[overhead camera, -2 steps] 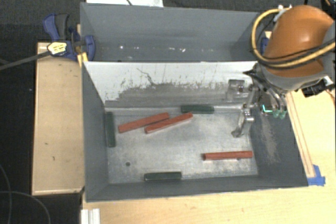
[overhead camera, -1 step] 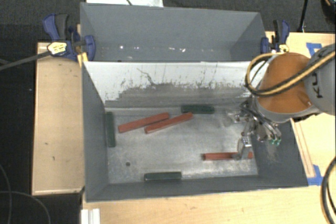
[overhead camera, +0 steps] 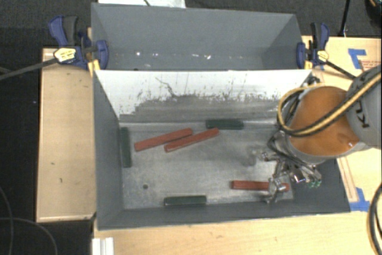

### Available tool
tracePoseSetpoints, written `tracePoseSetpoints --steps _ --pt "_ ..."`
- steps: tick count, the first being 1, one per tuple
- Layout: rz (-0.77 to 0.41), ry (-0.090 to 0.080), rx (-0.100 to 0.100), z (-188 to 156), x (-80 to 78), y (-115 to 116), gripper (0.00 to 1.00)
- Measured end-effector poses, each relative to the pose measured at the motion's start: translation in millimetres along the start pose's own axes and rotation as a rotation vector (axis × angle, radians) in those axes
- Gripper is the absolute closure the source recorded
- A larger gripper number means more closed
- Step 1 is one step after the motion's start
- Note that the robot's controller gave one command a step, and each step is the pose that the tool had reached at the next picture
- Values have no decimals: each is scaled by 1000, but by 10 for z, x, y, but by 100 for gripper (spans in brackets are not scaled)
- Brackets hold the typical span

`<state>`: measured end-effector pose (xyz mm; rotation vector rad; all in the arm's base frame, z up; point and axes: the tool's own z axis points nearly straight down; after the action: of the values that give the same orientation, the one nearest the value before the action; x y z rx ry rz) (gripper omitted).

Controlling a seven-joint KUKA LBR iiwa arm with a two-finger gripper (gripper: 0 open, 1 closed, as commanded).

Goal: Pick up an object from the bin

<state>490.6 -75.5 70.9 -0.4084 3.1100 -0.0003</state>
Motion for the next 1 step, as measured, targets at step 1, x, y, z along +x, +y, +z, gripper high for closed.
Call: tracePoseSetpoints --steps 1 --pt "-4 2 0 6 7 0 100"
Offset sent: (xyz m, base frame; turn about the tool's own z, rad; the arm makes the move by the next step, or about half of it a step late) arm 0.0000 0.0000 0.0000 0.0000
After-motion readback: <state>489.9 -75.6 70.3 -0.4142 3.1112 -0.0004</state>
